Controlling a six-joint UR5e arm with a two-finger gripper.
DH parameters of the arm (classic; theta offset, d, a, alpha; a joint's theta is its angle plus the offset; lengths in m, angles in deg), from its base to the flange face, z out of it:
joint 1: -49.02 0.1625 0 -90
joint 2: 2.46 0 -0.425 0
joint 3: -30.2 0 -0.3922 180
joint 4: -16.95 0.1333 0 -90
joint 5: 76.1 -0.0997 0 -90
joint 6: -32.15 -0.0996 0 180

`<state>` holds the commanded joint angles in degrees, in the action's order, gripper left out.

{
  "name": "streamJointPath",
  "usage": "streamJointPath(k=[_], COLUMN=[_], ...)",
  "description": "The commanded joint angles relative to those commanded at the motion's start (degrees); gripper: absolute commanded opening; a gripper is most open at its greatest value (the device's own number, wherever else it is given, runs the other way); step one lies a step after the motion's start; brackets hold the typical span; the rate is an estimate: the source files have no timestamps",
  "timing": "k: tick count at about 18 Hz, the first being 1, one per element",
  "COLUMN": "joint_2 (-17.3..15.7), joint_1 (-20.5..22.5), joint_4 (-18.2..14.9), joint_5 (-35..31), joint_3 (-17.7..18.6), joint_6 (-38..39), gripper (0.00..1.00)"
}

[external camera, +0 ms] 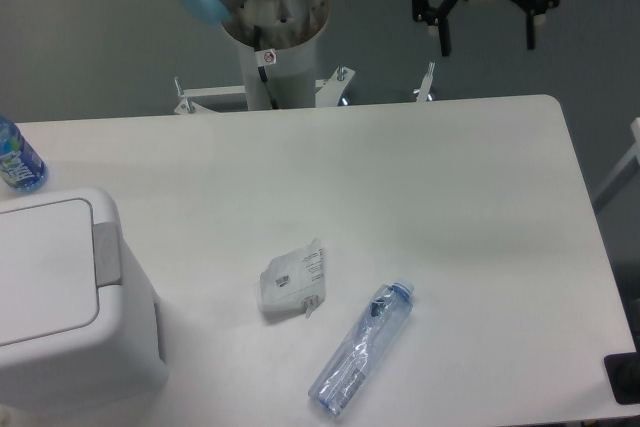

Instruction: Open the trash can

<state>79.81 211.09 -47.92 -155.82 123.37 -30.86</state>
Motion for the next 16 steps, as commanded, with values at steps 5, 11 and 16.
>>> streamJointPath(k=[5, 11, 16], joint_2=[0.0, -0.2, 0.5], joint_1=[-0.2, -1.1, -7.3], joint_4=[-0.2, -0.1, 5.6], joint_5=[0.2, 0.4, 0.3], joint_3=[0.1, 0.6, 1.4], joint_6=[0.2, 6.7, 22.5], gripper=[1.0, 1.0, 1.0])
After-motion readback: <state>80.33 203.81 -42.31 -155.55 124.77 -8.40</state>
